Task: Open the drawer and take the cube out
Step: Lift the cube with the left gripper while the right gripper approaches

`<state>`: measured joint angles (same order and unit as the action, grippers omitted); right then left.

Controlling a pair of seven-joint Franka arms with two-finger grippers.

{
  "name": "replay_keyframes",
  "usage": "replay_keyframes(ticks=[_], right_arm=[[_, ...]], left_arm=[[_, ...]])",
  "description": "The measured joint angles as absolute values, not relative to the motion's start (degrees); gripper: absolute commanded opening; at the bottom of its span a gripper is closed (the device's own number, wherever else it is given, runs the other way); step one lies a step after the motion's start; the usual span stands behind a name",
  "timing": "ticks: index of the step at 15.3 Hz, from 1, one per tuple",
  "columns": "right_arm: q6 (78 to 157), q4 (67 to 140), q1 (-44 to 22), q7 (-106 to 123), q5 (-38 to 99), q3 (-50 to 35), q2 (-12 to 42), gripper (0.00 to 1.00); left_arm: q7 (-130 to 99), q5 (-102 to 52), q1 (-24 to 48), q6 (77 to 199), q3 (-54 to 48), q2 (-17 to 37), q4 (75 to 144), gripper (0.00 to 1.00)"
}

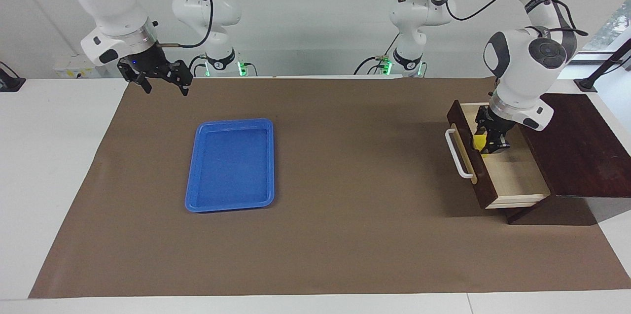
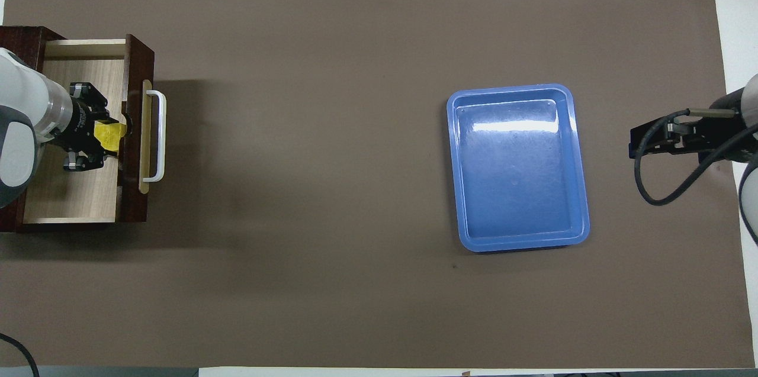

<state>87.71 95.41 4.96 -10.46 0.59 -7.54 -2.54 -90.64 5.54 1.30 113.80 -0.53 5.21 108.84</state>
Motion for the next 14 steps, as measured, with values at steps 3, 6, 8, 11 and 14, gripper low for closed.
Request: replay_keyframes(ticks=[3, 6, 8, 11, 14], right_arm=[[87.71, 96.1, 4.47, -14.39, 2.31, -7.59, -2.55, 1.0], [87.74, 96.4, 4.48, -16.87, 2.81, -7.58, -2.56, 1.0], [87.96, 96.67, 4.34, -19.41, 4.52, -7.58, -2.55, 1.0], [88.29, 97.46, 3.01, -29.72, 8.63, -7.6, -2.03, 1.0], [89.39, 97.71, 1.46, -42.97, 15.98, -7.63, 0.31, 1.0]], left_arm=[[-89.83, 5.6, 1.29, 111.21, -0.52, 5.66, 105.43, 0.0], [-87.75, 5.65, 1.28, 102.05, -0.57, 7.07, 95.73, 0.0], [-87.34, 5.65, 1.34, 97.85, -0.87, 7.78, 91.14, 0.0], [-87.26, 5.65, 1.91, 94.06, -1.63, 8.49, 87.22, 0.0], [-87.26, 5.63, 2.58, 92.61, -1.76, 8.9, 85.54, 0.0]])
